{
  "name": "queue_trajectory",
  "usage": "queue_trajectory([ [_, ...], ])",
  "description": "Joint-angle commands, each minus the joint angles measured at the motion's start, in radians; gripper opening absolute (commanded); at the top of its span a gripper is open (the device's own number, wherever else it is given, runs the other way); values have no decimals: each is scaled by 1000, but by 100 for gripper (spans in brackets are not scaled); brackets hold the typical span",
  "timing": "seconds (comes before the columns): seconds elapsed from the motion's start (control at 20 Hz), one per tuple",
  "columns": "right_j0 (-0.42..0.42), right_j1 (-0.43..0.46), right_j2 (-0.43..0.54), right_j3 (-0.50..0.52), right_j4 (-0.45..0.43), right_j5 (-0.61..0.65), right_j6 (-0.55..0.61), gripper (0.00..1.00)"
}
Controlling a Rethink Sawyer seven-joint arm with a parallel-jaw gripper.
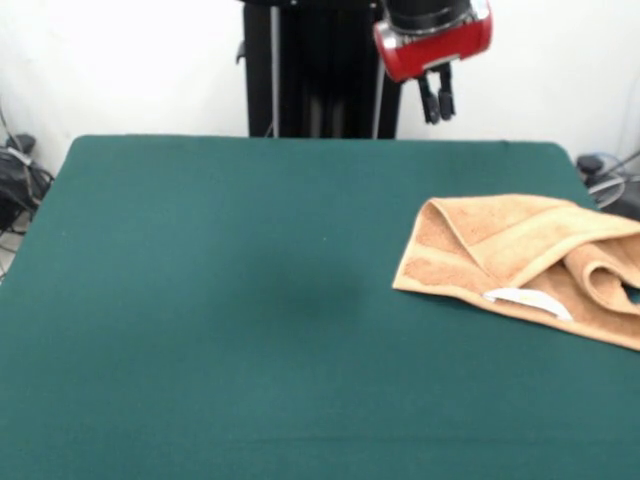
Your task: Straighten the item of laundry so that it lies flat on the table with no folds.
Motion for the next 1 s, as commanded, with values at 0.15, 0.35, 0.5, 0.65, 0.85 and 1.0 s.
queue_trajectory([
  [0.15,-1,82,38,-116,-38,182,-241,0],
  [0.35,0,101,44,-141,-43,221,-259,0],
  [0.5,5,112,50,-157,-47,233,-258,0],
  [0.65,28,145,35,-187,-75,235,-258,0],
  [0.85,39,175,31,-200,-82,271,-271,0],
  [1.0,40,186,36,-204,-83,274,-275,0],
])
